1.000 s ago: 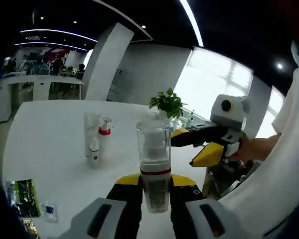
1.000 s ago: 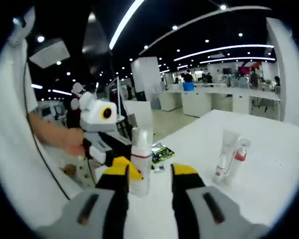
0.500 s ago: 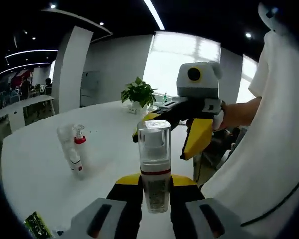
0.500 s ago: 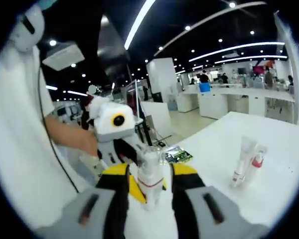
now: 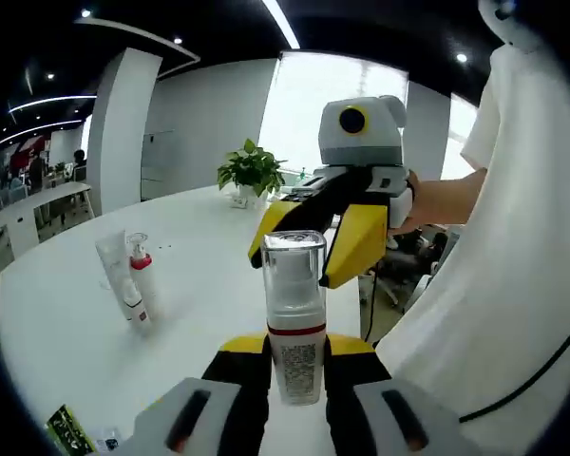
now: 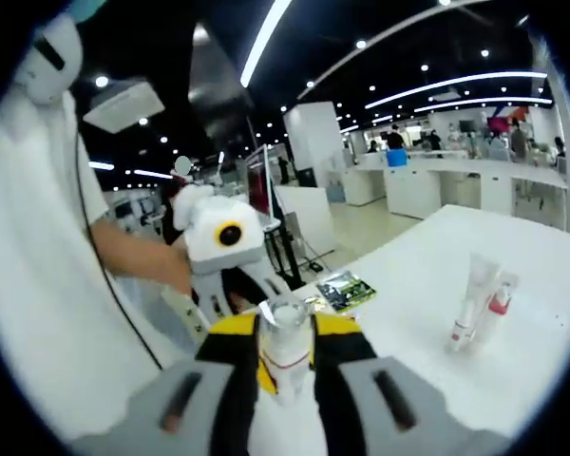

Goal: Arrange the skincare products in the storage area until every visible bottle or jar stands upright without overlapping.

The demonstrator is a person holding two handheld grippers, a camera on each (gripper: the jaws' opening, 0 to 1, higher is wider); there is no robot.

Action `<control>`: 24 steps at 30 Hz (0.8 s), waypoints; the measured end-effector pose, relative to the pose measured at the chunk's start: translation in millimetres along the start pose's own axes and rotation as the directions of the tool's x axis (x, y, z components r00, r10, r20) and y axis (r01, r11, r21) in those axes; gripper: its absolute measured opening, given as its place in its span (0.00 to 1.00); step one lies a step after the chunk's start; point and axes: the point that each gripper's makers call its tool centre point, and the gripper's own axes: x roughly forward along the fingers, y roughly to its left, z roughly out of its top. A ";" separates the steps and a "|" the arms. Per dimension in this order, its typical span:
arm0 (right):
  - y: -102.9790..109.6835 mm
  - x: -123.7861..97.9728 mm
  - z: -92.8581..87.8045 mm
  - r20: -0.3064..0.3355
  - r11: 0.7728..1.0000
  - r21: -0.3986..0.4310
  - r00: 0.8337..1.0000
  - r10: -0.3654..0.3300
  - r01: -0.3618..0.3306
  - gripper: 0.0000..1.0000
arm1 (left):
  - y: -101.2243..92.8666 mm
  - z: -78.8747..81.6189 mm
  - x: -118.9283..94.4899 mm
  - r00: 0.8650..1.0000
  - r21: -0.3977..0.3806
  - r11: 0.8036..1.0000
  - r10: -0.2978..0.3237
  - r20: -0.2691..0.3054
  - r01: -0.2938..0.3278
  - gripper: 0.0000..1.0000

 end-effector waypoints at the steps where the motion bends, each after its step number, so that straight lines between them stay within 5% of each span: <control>1: 0.0 0.2 -0.3 -0.001 1.000 -0.001 1.000 0.000 0.000 0.19 | 0.0 -0.7 0.4 1.000 -0.011 1.000 0.002 -0.003 -0.002 0.21; 24: -35.8 4.0 -0.6 0.002 0.998 0.002 0.998 -0.061 0.061 0.18 | 29.5 -20.1 -9.8 0.990 -0.176 0.974 0.144 -0.005 -0.143 0.23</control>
